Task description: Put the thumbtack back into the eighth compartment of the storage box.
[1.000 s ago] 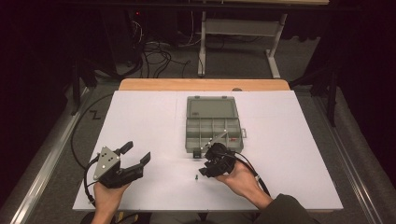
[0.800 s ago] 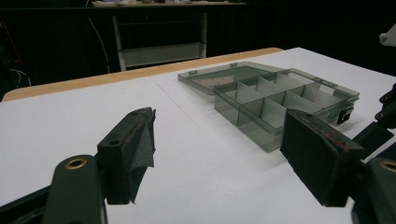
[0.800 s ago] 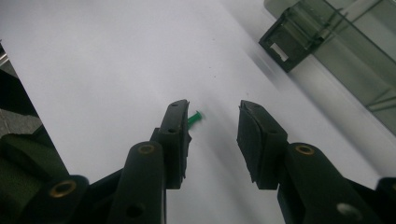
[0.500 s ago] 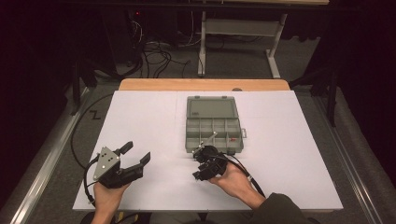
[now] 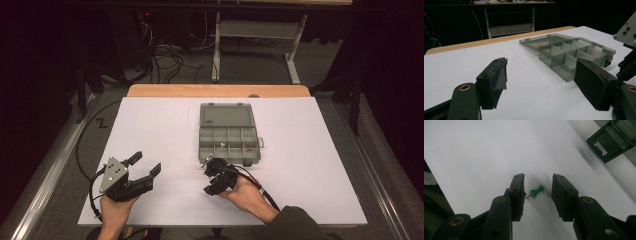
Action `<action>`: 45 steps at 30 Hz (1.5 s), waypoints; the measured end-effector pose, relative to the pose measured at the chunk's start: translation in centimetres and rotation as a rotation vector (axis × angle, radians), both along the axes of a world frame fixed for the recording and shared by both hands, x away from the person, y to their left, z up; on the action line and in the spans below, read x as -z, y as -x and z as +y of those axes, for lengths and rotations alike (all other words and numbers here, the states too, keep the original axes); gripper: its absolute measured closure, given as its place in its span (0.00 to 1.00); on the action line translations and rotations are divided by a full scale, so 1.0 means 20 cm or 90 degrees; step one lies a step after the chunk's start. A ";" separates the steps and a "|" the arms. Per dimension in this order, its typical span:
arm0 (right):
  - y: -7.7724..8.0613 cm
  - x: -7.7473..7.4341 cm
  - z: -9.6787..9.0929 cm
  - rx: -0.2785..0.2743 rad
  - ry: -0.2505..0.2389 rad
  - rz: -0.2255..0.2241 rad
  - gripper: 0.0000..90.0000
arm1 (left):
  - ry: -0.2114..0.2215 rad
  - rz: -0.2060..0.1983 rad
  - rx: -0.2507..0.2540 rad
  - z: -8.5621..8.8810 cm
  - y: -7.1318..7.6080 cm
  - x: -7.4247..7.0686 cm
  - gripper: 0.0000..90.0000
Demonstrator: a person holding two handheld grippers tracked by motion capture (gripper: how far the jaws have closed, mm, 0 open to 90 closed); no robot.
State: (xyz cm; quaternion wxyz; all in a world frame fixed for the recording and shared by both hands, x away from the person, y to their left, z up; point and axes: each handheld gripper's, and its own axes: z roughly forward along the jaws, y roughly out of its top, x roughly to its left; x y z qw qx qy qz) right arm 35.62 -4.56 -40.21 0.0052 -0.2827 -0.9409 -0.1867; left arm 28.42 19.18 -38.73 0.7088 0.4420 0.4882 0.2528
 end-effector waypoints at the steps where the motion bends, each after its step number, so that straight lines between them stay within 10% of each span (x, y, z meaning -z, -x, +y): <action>1: 0.00 0.00 0.00 0.001 0.002 0.001 0.72 | 0.002 -0.001 0.000 0.00 0.00 0.00 0.30; 45: 0.00 0.01 0.01 -0.031 0.041 -0.027 0.85 | 0.001 -0.001 0.002 0.00 0.00 0.00 0.29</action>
